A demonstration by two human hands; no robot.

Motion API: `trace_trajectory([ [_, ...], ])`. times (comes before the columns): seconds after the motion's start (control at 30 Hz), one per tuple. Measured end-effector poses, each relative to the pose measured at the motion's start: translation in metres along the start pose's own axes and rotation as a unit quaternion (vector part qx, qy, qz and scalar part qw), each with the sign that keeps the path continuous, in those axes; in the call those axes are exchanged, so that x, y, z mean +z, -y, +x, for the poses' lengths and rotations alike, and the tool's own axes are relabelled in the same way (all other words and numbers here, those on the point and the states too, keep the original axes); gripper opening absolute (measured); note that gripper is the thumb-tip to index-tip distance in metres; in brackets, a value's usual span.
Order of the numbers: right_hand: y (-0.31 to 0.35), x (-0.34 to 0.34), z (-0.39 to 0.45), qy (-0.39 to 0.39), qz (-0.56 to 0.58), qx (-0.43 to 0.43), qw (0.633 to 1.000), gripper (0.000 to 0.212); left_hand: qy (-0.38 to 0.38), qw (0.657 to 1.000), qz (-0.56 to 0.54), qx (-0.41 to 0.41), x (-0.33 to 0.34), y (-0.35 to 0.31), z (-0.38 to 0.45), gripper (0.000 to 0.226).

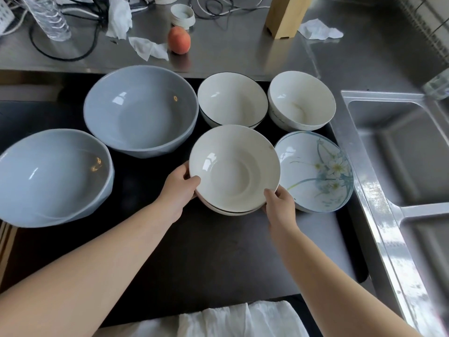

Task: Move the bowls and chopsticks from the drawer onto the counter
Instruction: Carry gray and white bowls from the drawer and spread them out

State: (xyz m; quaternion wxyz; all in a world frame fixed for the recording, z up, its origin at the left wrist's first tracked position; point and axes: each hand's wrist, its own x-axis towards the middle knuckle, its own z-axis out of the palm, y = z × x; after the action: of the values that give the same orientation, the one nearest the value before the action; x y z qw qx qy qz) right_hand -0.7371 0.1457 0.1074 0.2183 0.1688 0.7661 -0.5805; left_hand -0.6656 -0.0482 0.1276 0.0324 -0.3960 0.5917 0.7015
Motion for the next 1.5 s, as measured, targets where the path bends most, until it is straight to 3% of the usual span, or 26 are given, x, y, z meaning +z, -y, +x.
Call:
trace_trajectory([
  [0.17,-0.002,0.0,0.003,0.006,0.008,-0.019,1.0,0.02,-0.015,0.999,0.008,0.033,0.003,0.0,0.0,0.062],
  [0.27,0.0,-0.002,0.002,-0.002,-0.001,-0.025,1.0,0.044,-0.022,0.998,0.0,0.059,0.003,0.0,0.001,0.066],
  [0.53,0.023,-0.003,-0.009,0.019,-0.083,-0.068,0.994,0.043,-0.027,0.997,0.036,0.07,0.003,-0.003,0.005,0.067],
  [0.8,0.035,-0.006,-0.032,0.012,-0.019,-0.105,0.994,0.048,-0.026,0.986,0.052,0.157,-0.006,-0.016,-0.023,0.065],
  [0.93,0.043,0.001,-0.056,0.049,0.013,-0.133,0.99,0.056,-0.036,0.983,0.008,0.179,-0.028,-0.017,-0.06,0.06],
  [1.3,0.0,0.058,-0.136,0.158,-0.034,-0.122,0.979,0.056,-0.101,0.984,-0.09,0.12,-0.117,0.055,-0.138,0.057],
  [1.5,-0.027,0.071,-0.149,0.176,-0.038,-0.077,0.981,0.062,-0.092,0.988,-0.097,0.076,-0.139,0.086,-0.147,0.06],
])
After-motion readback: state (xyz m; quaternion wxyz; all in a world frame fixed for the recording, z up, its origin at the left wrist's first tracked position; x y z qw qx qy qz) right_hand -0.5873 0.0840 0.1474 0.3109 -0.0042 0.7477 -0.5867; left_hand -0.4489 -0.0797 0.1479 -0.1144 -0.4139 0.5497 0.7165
